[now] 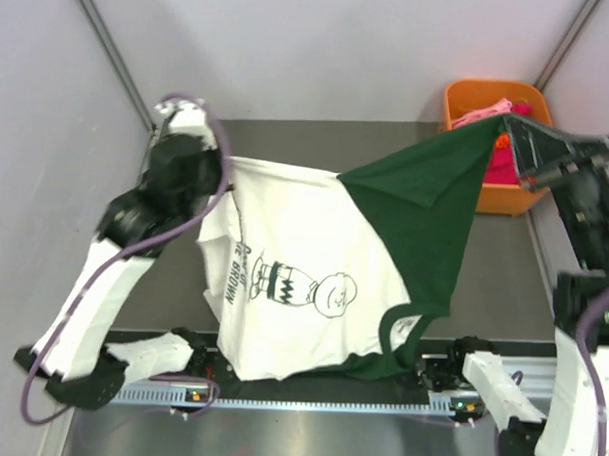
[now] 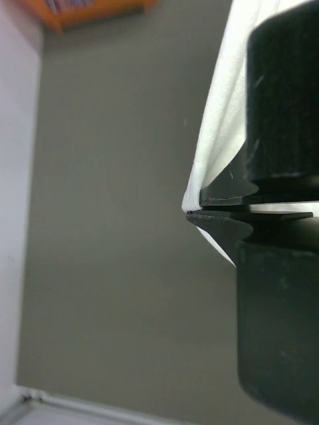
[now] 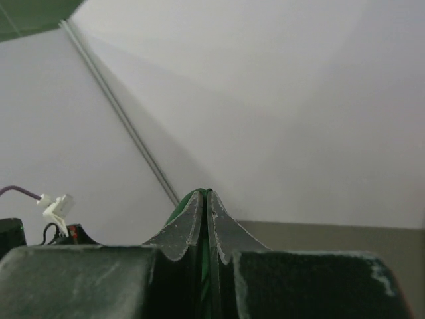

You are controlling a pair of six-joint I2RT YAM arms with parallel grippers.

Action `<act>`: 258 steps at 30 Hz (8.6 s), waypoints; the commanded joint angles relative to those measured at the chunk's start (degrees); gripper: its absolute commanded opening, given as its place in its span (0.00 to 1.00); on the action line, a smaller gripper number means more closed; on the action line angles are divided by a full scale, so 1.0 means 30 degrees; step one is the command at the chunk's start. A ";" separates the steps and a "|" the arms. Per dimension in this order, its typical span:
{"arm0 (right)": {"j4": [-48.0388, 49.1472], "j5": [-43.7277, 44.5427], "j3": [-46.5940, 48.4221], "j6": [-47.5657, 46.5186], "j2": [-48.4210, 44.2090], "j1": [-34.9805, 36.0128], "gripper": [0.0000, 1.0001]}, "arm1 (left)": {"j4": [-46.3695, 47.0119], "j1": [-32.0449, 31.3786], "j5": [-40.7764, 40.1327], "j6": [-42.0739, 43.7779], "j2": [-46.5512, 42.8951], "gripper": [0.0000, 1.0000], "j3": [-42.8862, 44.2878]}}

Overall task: Fold and stack the t-shirts
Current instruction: Flatten the tshirt out

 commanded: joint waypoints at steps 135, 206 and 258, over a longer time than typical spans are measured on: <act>0.0746 0.3013 -1.0287 -0.1802 0.5544 -0.1346 0.00 | 0.8510 -0.0628 0.4063 -0.4463 0.2606 0.00 -1.4909; 0.7518 -0.6039 1.3684 0.7171 1.6738 -0.2987 0.00 | 0.9125 1.0448 0.8129 -0.3583 0.7963 0.00 0.8566; -0.3091 0.3861 -1.1167 -0.4964 0.4750 0.2784 0.00 | 0.6633 1.2325 1.0012 -0.8594 -0.5221 0.00 -1.7926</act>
